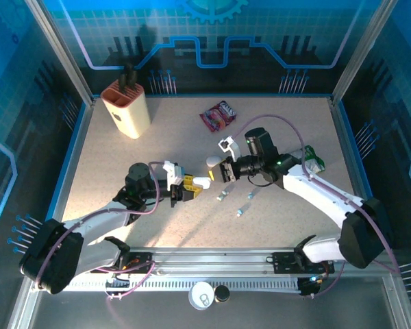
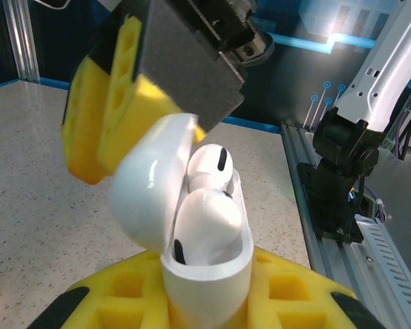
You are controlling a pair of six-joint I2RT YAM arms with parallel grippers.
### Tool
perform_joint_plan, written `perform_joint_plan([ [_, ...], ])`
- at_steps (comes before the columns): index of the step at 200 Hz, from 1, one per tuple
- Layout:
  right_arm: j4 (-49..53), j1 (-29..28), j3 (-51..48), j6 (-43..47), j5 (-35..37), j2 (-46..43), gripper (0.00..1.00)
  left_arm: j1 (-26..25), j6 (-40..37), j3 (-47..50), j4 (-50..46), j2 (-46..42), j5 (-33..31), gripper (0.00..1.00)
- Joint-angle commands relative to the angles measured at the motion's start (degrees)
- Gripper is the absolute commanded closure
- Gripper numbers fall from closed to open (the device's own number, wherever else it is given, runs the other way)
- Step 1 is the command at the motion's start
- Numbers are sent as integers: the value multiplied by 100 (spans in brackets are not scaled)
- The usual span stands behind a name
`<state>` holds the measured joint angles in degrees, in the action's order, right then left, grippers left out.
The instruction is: Insert the wireless bluetooth earbuds into the charging case
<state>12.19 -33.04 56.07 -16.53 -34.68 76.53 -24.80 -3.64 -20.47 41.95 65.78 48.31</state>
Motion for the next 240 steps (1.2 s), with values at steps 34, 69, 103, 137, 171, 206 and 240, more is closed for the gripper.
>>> perform_joint_plan([
  [34,-984,13,-610,515,57,-889,47,37,148,-153,-110,-148,-74,86],
  [69,-1710,-25,-1148,978,-454,-1268,39,38,366,-342,-108,-102,313,86],
  [103,-1588,-105,-1064,1226,-591,-1007,43,33,479,-459,-50,59,592,86],
  [137,-1674,-194,-970,1238,-630,-703,52,27,689,-510,130,119,705,86],
  [171,-1753,-211,-965,1226,-844,-602,66,28,607,-486,49,122,577,86],
  [206,-1820,-212,-1022,1205,-961,-612,76,19,643,-468,58,137,555,84],
  [240,-1957,-202,-1105,1144,-830,-635,82,21,591,-415,235,143,278,62],
])
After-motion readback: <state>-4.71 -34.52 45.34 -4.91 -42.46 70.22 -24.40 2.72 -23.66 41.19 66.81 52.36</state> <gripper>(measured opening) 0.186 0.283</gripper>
